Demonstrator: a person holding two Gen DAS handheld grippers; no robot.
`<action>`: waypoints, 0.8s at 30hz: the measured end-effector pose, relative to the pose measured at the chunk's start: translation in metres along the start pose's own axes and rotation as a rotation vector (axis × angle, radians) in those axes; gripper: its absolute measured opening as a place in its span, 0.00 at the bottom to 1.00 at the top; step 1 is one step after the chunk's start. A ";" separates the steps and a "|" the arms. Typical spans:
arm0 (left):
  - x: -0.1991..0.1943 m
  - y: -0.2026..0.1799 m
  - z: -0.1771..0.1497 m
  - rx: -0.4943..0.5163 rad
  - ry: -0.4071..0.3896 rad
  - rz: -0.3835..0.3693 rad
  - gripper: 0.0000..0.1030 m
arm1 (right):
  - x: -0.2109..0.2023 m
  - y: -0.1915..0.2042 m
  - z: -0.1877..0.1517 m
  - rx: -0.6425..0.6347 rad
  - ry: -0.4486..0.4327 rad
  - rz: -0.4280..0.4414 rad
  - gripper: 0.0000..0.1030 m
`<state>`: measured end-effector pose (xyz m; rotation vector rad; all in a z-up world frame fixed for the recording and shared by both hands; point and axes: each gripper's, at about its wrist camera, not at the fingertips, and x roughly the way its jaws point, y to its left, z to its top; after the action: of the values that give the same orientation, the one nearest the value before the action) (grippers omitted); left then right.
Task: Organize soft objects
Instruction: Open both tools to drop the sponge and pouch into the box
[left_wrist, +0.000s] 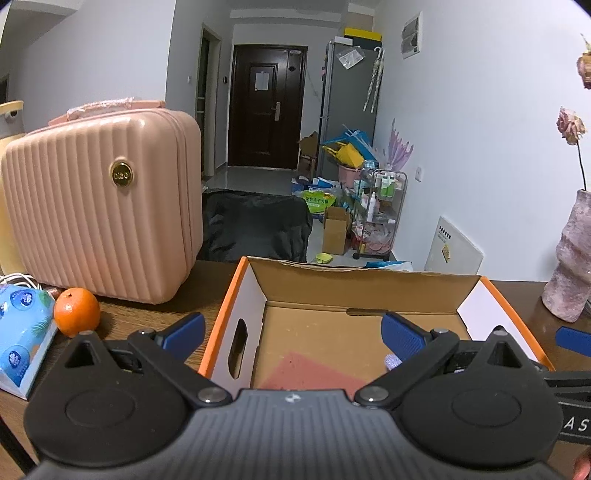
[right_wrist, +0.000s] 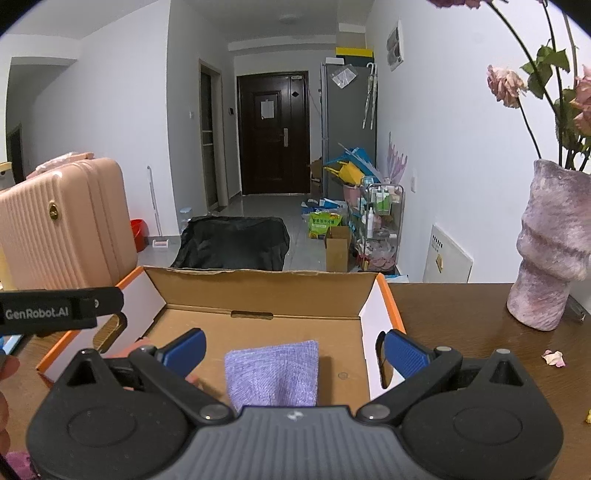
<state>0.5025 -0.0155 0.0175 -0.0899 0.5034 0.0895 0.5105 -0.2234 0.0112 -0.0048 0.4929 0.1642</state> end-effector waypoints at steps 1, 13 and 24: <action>-0.002 -0.001 0.000 0.003 -0.002 0.000 1.00 | -0.003 0.000 -0.001 -0.001 -0.005 0.001 1.00; -0.046 0.010 -0.007 -0.005 -0.050 -0.006 1.00 | -0.049 0.007 -0.015 -0.004 -0.055 0.021 1.00; -0.090 0.023 -0.024 0.003 -0.065 -0.010 1.00 | -0.097 0.019 -0.034 -0.016 -0.086 0.030 1.00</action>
<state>0.4102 -0.0012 0.0384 -0.0868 0.4378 0.0817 0.4076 -0.2210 0.0274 -0.0062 0.4057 0.1974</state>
